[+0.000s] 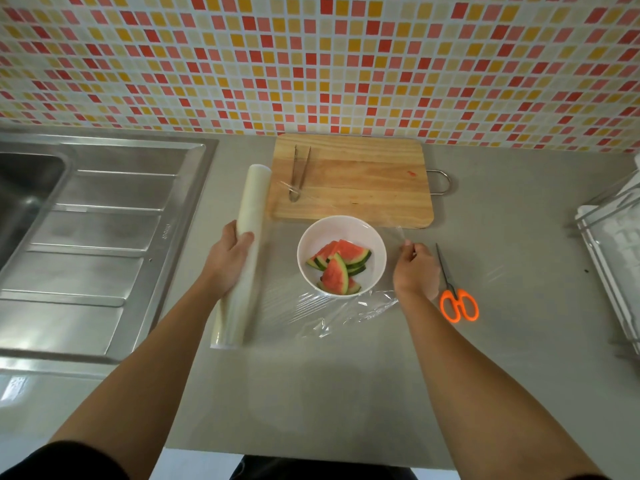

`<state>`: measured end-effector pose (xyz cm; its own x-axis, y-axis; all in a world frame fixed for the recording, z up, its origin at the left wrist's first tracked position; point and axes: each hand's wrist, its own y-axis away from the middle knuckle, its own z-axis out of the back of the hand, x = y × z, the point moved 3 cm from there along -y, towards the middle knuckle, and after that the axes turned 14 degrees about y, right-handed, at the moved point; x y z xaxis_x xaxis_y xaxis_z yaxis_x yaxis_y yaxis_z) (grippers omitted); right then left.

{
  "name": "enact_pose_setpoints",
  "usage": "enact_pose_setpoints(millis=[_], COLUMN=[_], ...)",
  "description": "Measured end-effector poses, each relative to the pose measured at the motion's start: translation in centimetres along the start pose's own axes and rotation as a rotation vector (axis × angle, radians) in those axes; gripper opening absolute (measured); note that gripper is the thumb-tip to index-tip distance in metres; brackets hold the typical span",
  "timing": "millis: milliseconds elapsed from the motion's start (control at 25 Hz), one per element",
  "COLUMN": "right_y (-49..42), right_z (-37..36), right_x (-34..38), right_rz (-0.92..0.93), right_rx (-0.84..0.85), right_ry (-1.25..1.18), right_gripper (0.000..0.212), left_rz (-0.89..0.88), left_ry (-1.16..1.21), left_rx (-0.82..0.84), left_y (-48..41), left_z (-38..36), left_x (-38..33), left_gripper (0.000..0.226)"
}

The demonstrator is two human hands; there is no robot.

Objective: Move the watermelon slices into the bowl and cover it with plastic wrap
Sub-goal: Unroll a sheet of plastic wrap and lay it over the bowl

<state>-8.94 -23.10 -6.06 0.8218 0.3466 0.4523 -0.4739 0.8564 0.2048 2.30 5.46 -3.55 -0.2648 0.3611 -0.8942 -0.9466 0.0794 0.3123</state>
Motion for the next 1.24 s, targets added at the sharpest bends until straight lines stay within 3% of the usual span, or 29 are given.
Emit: enact_pose_setpoints(millis=[80, 280, 560, 640, 720, 840, 920, 1040, 1160, 1240], right_y=[-0.2, -1.4, -3.9, -4.2, -4.2, -4.0, -4.2, -4.8, -4.9, -3.5], right_z=[-0.2, -0.8, -0.5, -0.3, -0.1, -0.1, -0.1, -0.1, 0.8, 2.0], right_x=[-0.2, -0.7, -0.6, -0.3, -0.2, 0.1, 0.1, -0.7, -1.3, -1.8], right_rz=[0.022, 0.053, -0.024, -0.093, -0.232, -0.365, -0.396, -0.340, -0.019, 0.181], right_rx=[0.015, 0.145, 0.444, 0.506, 0.557, 0.589, 0.561, 0.408, 0.230, 0.055], right_ry=[-0.007, -0.039, -0.078, -0.170, -0.324, -0.661, -0.763, -0.627, -0.207, 0.014], right_gripper=[0.038, 0.033, 0.031, 0.017, 0.025, 0.008, 0.009, 0.016, 0.034, 0.030], left_rz=[-0.031, -0.021, -0.044, -0.044, -0.033, -0.026, -0.023, -0.023, -0.026, -0.028], left_ry=[-0.043, -0.033, 0.007, 0.017, 0.028, 0.048, 0.056, 0.061, 0.054, 0.037], left_rx=[-0.011, -0.025, -0.046, -0.048, -0.047, -0.046, -0.047, -0.048, -0.046, -0.044], left_y=[-0.1, -0.7, -0.2, -0.1, 0.0, 0.1, 0.2, 0.3, 0.2, 0.1], left_z=[0.1, 0.2, 0.0, 0.0, 0.0, 0.0, -0.1, -0.3, -0.4, -0.3], left_x=[0.1, 1.1, 0.8, 0.8, 0.9, 1.0, 1.0, 1.0, 1.0, 0.9], left_gripper=[0.052, 0.052, 0.050, 0.050, 0.050, 0.050, 0.048, 0.048, 0.049, 0.051])
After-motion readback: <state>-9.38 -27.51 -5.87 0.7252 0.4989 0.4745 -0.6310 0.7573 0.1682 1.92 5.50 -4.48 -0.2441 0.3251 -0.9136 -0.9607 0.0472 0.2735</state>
